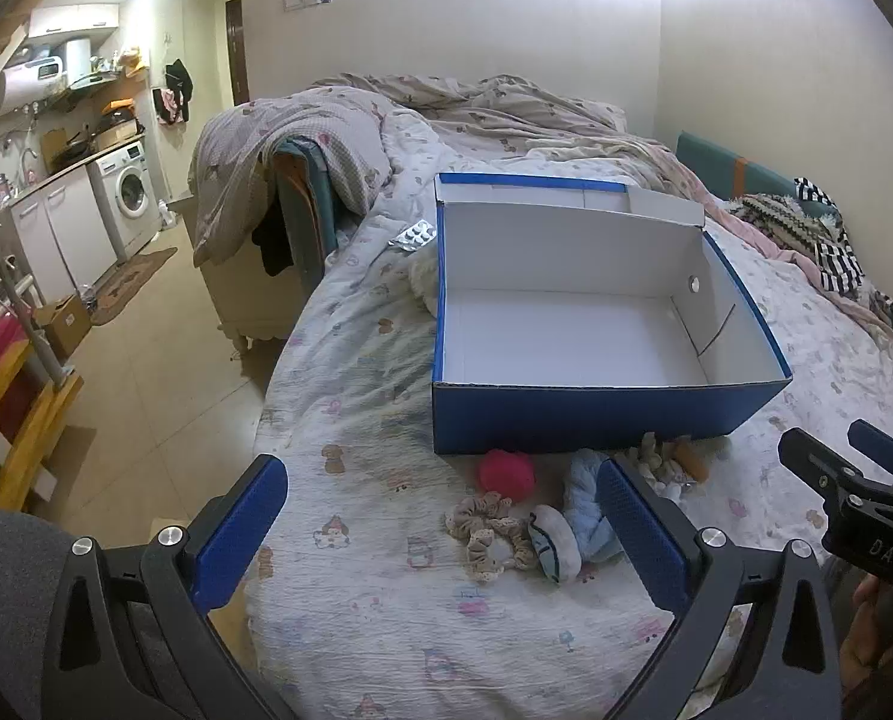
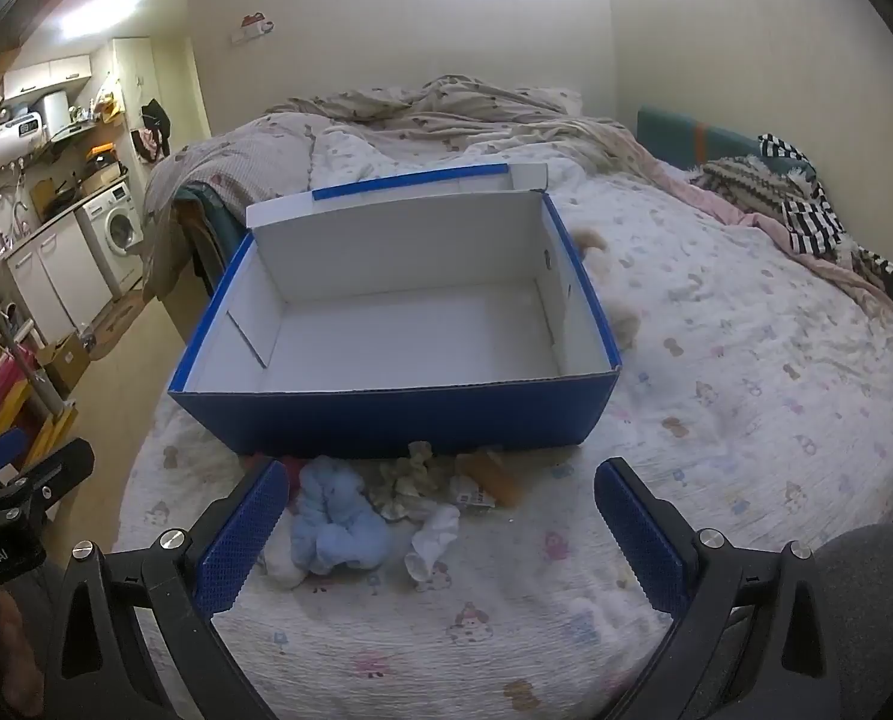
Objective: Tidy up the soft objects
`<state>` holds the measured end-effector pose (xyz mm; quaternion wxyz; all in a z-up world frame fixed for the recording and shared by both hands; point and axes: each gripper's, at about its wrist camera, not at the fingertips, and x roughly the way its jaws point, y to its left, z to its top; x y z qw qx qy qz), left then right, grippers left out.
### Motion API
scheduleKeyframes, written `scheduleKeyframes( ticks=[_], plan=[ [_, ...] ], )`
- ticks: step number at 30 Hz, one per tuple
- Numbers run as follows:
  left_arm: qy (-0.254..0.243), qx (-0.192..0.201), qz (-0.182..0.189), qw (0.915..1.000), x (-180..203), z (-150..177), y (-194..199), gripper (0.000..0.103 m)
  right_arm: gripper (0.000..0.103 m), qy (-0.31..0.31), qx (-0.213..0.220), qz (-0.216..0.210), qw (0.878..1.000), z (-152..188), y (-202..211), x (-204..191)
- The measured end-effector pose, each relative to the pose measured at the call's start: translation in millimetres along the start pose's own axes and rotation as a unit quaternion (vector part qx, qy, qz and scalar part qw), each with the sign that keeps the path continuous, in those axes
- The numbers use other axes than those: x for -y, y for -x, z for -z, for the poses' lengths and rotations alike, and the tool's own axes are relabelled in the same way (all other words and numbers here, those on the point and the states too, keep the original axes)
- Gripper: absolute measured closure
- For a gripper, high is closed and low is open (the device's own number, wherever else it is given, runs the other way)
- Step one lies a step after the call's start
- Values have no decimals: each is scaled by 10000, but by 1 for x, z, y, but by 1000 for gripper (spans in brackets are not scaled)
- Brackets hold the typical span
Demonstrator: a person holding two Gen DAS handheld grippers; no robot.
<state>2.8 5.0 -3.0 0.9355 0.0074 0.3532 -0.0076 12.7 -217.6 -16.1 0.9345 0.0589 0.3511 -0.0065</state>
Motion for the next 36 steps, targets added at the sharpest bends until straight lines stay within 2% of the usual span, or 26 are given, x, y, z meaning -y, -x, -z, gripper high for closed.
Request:
scheduleKeyframes(
  ticks=[36],
  plan=[
    [-23,76,-30,10000,4,-1,4,0,0,-1,-11,6,10000,0,-1,1]
  ],
)
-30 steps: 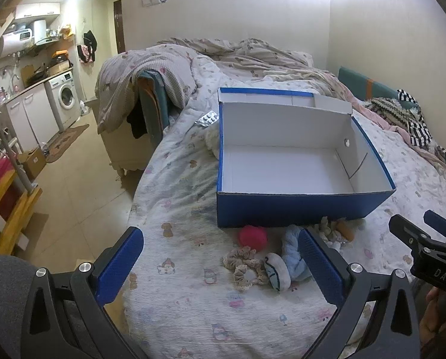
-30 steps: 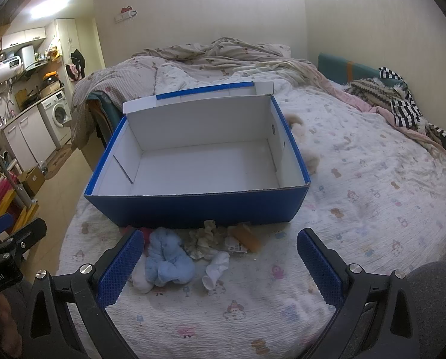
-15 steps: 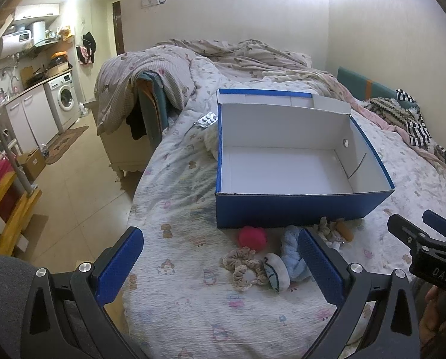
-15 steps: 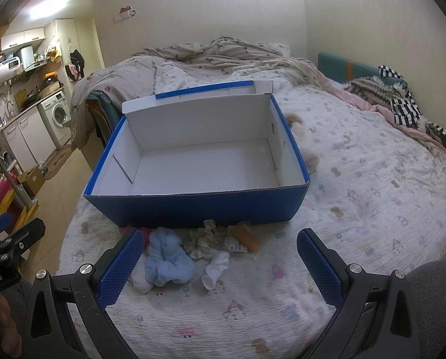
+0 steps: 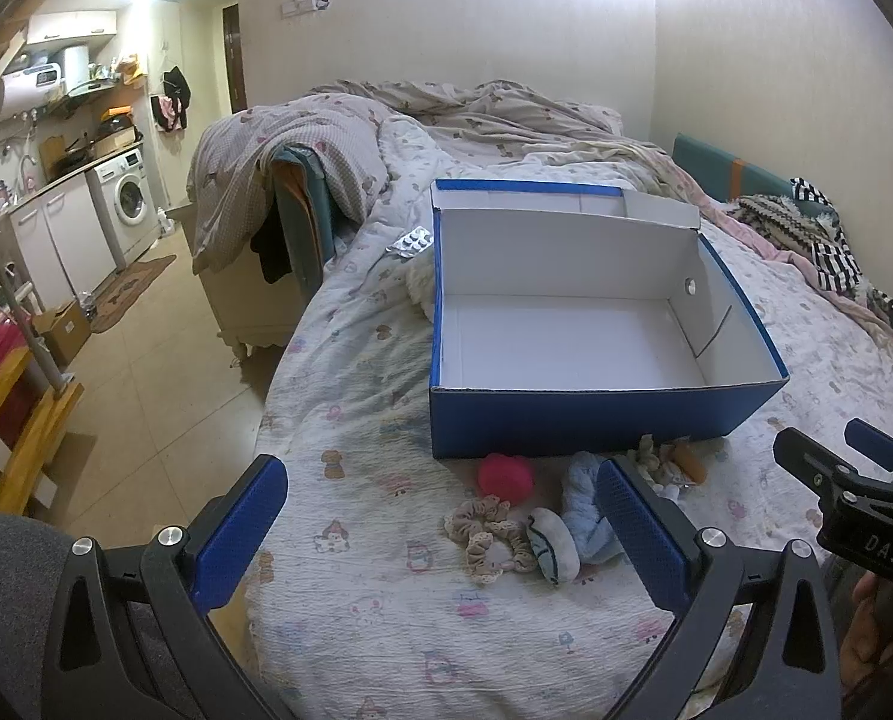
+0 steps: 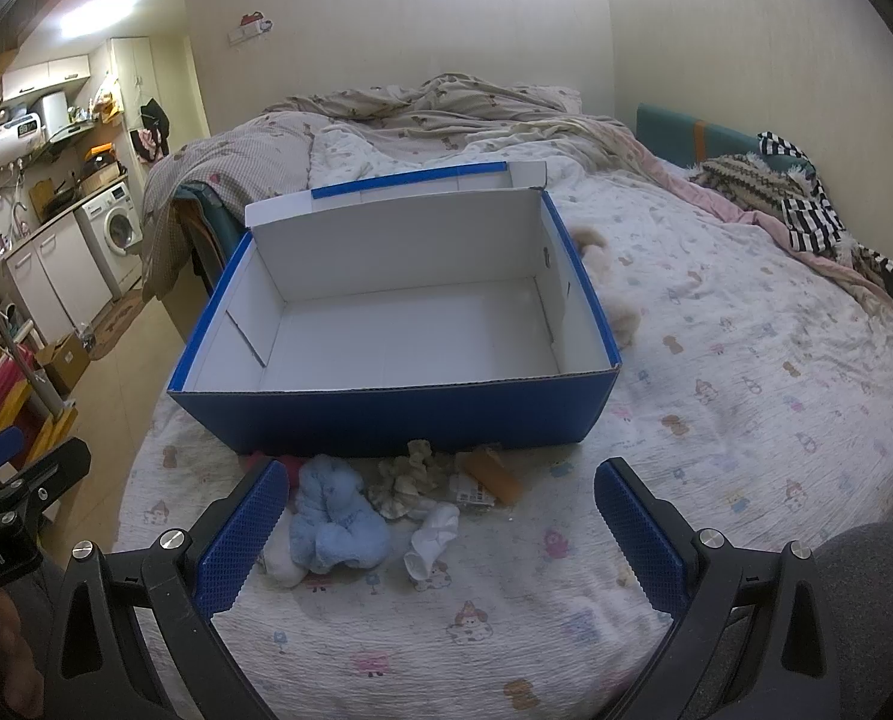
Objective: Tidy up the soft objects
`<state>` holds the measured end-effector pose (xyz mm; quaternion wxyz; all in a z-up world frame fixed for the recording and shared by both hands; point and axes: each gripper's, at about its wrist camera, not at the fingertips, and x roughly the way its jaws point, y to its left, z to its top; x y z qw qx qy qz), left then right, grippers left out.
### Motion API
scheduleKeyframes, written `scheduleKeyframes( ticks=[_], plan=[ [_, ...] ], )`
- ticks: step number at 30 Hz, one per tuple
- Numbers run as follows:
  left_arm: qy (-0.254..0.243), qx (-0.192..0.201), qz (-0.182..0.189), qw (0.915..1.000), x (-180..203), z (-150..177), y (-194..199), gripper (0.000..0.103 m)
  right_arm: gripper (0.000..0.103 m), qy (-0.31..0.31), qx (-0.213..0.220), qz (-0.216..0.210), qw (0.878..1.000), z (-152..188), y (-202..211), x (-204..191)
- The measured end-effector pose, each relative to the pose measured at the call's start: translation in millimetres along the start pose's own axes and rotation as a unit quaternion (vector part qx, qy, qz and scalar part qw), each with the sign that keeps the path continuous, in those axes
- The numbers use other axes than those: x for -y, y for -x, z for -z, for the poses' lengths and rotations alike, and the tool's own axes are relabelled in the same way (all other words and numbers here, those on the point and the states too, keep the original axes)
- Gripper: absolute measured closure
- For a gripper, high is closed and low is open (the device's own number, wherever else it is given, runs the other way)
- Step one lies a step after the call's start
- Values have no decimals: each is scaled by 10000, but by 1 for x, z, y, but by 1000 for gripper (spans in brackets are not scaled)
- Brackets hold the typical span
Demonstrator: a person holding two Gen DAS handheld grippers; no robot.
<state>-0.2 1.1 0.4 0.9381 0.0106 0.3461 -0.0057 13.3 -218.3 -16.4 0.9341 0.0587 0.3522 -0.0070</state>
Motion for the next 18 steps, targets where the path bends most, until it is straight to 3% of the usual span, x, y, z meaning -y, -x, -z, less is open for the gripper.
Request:
scheduleKeyframes(
  ticks=[18],
  plan=[
    [-73,37,25,10000,3,-1,4,0,0,-4,-3,-2,10000,0,0,0]
  ],
)
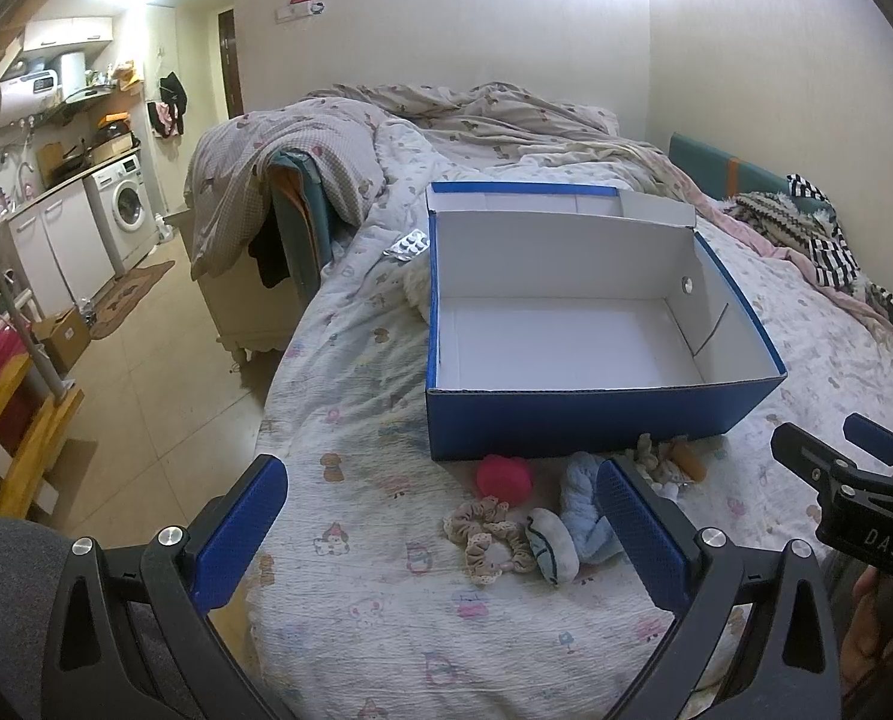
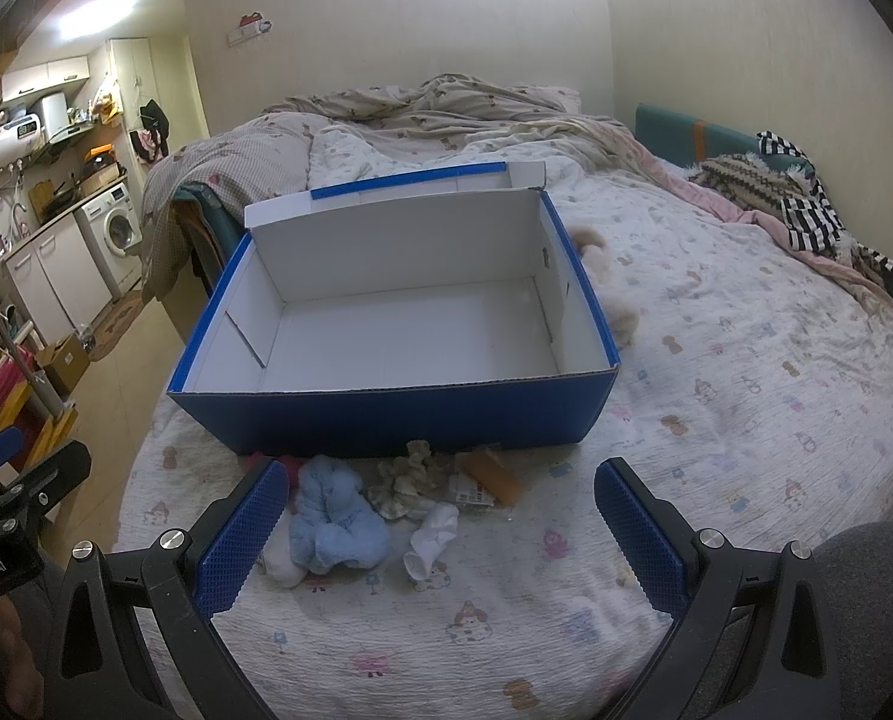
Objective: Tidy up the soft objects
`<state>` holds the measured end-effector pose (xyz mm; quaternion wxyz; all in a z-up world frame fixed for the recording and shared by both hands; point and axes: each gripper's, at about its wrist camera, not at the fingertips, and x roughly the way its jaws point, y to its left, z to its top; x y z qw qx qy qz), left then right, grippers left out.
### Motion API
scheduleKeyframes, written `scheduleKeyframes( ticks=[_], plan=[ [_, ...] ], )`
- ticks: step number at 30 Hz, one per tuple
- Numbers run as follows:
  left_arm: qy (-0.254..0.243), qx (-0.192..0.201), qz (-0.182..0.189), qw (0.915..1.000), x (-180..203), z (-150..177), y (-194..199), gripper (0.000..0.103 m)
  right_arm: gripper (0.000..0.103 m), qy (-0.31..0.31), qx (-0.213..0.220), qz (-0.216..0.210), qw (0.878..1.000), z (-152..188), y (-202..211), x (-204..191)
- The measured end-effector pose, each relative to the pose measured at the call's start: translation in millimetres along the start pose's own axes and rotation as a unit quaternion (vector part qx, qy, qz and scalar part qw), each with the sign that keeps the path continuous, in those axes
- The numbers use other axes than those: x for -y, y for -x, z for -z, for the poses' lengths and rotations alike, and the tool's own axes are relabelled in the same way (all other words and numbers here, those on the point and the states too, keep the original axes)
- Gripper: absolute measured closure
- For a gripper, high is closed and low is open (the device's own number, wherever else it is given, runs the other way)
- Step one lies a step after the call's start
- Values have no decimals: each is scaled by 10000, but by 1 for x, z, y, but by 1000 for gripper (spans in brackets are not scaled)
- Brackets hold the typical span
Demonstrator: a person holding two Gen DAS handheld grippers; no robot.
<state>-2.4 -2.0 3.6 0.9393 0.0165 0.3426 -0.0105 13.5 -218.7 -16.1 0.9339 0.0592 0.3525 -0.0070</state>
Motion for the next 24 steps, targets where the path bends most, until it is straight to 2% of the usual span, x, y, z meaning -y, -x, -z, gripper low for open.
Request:
scheduleKeyframes(
  ticks=[16,24],
  plan=[
    [36,-33,98,9999,1,0,0,0,0,-5,-7,1,10000,-1,0,-1],
    [176,-528,-23,9984,-10,-25,-19,0,0,-43,-379,-371,9986,-19,-5,5]
  ],
)
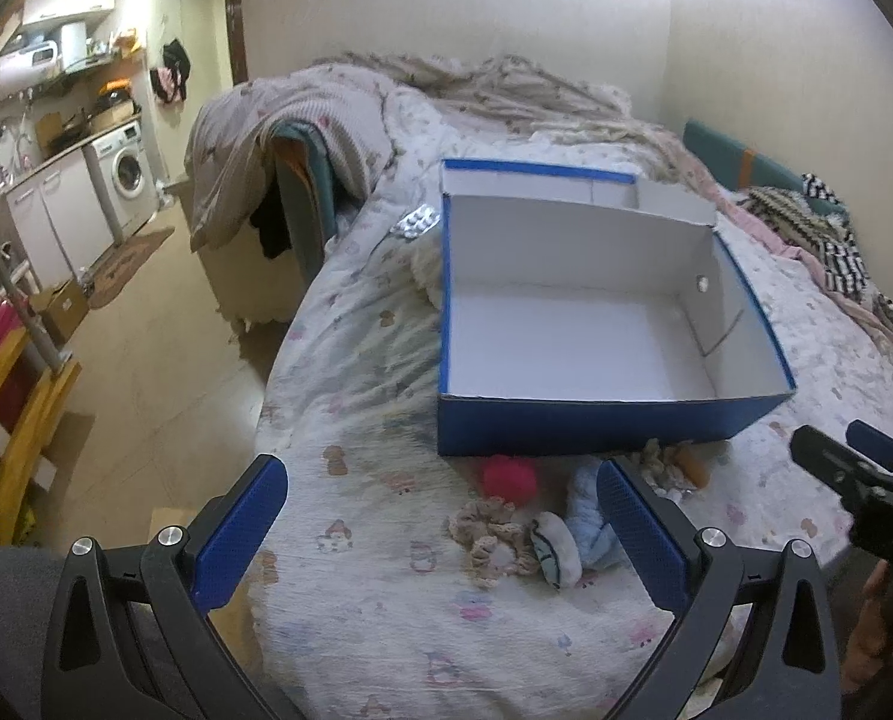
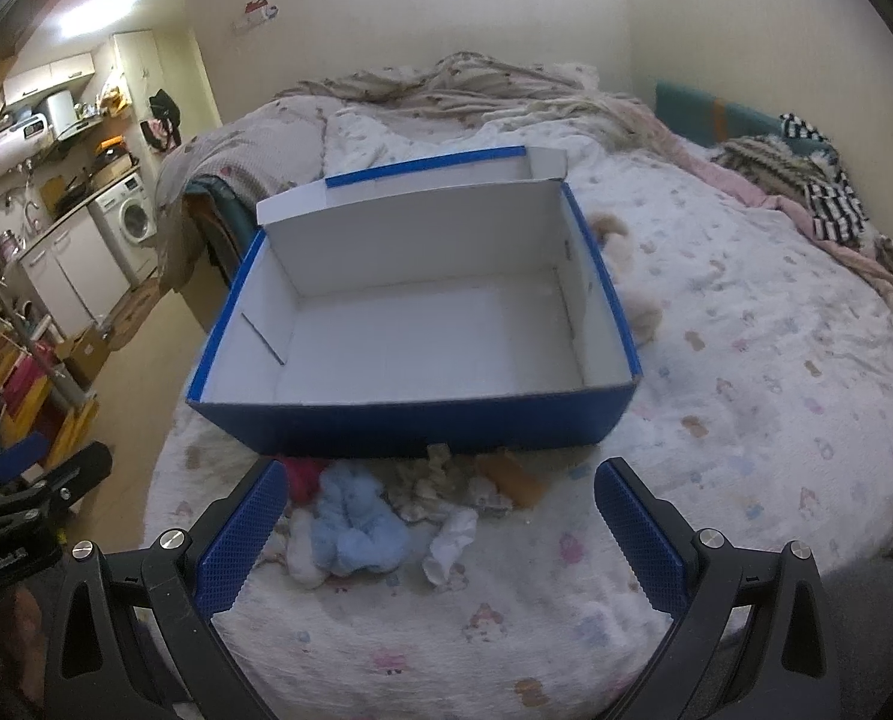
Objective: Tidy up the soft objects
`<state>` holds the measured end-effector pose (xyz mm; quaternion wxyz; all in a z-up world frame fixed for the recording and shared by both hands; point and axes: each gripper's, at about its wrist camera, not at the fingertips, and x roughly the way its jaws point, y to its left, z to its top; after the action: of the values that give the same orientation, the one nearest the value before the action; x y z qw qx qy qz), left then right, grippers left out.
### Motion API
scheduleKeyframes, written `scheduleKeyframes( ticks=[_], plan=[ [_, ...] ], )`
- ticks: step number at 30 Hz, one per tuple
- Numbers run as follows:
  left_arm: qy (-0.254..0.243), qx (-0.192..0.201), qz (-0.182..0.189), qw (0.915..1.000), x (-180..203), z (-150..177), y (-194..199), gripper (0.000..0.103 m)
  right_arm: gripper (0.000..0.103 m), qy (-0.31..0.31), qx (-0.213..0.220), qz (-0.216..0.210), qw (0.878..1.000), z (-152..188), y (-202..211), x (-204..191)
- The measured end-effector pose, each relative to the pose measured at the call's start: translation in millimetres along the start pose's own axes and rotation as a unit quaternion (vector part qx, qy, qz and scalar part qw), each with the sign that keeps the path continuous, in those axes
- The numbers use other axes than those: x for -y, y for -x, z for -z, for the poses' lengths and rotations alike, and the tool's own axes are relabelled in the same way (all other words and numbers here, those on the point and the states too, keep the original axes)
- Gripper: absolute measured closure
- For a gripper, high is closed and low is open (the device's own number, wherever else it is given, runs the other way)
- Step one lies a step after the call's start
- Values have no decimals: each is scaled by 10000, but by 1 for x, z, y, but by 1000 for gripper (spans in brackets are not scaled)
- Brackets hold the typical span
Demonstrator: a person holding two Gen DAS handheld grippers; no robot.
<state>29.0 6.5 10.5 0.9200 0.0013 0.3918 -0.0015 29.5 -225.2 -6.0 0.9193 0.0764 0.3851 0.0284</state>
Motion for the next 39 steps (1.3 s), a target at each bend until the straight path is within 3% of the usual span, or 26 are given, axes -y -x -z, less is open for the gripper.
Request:
scheduleKeyframes(
  ticks=[6,10,15,18,20,23,27,29,33,35,37,39],
  plan=[
    [101,-814,-119,9966,-10,-20,-38,0,0,61,-719,-334,9968,-25,-33,-1],
    [61,-1427,-142,9896,-8,-20,-73,0,0,114,-1127,-329,9930,-30,-57,5],
    [361,-2324,-63,9719,-10,0,-122,1,0,78,-1425,-272,9894,-28,-80,14],
    [572,-2721,23,9606,-11,14,-145,9,0,-100,-1607,-280,9866,-21,-94,23],
    [635,-2916,76,9544,-10,22,-156,19,0,-208,-1754,-298,9838,-17,-103,28],
    [657,-3151,64,9468,-9,35,-169,22,0,-635,-2049,-632,9747,-13,-117,42],
    [687,-3200,105,9449,-9,41,-174,26,0,-1073,-2413,-835,9609,-5,-132,54],
    [667,-3248,141,9433,-7,45,-178,41,16,-1126,-2649,-874,9537,2,-142,53],
    [824,-3509,319,9322,-5,49,-191,55,30,-1165,-3152,-894,9376,19,-165,43],
    [943,-3604,365,9273,-8,53,-196,65,46,-1189,-3286,-916,9325,24,-174,39],
    [969,-3624,385,9262,-11,54,-200,70,49,-1213,-3390,-880,9288,27,-181,38],
    [947,-3580,375,9282,-12,55,-202,83,58,-1180,-3430,-790,9285,29,-185,37]
  ],
)
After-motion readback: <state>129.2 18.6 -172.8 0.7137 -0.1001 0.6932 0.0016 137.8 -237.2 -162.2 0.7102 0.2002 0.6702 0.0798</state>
